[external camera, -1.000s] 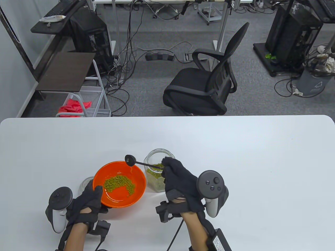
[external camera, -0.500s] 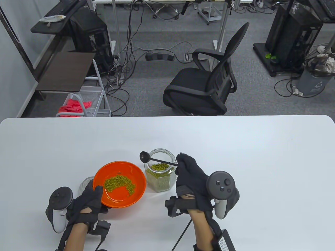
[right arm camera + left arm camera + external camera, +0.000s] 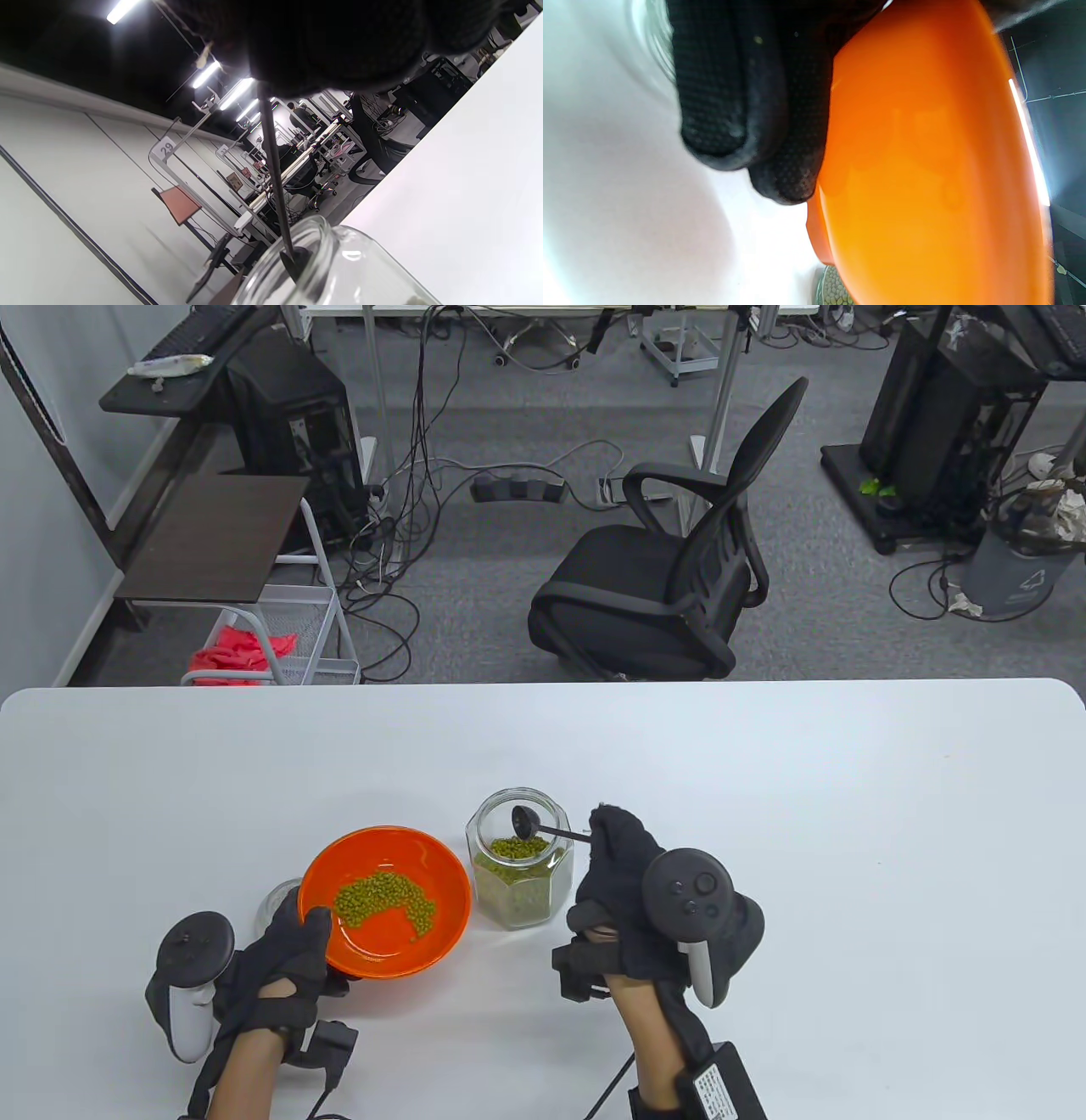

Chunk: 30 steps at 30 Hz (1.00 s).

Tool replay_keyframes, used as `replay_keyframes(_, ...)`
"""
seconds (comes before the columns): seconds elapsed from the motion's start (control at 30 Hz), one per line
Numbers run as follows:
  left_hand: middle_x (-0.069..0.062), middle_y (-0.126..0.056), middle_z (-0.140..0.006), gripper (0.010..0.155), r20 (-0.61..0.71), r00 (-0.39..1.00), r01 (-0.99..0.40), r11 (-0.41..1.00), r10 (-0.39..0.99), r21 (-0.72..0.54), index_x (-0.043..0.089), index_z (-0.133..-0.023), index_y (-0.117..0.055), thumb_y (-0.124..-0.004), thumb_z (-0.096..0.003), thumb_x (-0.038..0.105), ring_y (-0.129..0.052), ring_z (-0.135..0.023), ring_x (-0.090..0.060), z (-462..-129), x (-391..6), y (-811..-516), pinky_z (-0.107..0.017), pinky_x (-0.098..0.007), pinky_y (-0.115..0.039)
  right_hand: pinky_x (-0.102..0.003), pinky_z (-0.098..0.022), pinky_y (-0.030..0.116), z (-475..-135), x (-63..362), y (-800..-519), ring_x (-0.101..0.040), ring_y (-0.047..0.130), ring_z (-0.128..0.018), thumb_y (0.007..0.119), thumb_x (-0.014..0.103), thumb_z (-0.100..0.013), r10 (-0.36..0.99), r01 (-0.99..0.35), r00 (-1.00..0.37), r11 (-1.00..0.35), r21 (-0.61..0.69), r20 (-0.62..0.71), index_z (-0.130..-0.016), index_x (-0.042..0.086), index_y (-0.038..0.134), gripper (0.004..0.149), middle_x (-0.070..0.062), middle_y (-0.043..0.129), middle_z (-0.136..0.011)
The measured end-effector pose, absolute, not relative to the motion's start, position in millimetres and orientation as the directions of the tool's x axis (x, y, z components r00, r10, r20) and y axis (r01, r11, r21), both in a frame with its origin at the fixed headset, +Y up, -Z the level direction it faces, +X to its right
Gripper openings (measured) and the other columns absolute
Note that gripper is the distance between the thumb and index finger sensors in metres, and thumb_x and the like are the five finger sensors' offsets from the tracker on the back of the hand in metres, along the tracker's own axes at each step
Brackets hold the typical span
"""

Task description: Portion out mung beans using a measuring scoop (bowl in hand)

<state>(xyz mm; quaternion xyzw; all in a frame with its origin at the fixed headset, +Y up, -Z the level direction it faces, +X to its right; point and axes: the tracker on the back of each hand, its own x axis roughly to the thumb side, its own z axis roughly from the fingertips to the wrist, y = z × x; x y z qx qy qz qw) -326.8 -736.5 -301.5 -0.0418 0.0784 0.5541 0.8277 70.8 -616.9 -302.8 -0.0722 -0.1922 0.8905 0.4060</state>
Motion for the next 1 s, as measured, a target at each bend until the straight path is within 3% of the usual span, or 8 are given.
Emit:
replay_keyframes(0.63,-0.018,-0.071,-0.095,0.068,-0.165,0.374,-0.924,0.381,0.913,0.016,0.003,-0.108,-0.042,-0.059,-0.0569,0.045,-0.116,-0.044,-0.023,-301,-327,-736,-0.029,-0.025,-0.101,-0.063,-0.048,0.07,-345,8,-626,-0.033,0.095,-0.039,0.075,0.022,-0.047,0.365,-0.358,-0.931,-0.903,-0.24,0.016,-0.082,0.01,0.084,0.039,-0.02,0.093,-0.062)
replay_keyframes(0.8,-0.018,-0.071,-0.095,0.068,-0.168,0.375,-0.923,0.383,0.912,0.017,0.003,-0.108,-0.042,-0.059,-0.0568,0.045,-0.116,-0.044,-0.023,-301,-327,-736,-0.029,-0.025,-0.101,-0.063,-0.047,0.071,-352,6,-622,-0.031,0.094,-0.035,0.074,0.022,-0.046,0.378,-0.373,-0.926,-0.914,-0.16,0.0,-0.081,0.009,0.084,0.039,-0.02,0.093,-0.059)
replay_keyframes(1.0,-0.018,-0.071,-0.095,0.068,-0.17,0.38,-0.922,0.388,0.909,0.013,0.003,-0.108,-0.042,-0.059,-0.0569,0.045,-0.116,-0.044,-0.024,-302,-326,-736,-0.029,-0.025,-0.101,-0.062,-0.045,0.072,-358,19,-619,-0.029,0.094,-0.032,0.073,0.022,-0.046,0.495,-0.492,-0.869,-0.867,-0.078,-0.017,-0.08,0.007,0.084,0.039,-0.021,0.093,-0.057)
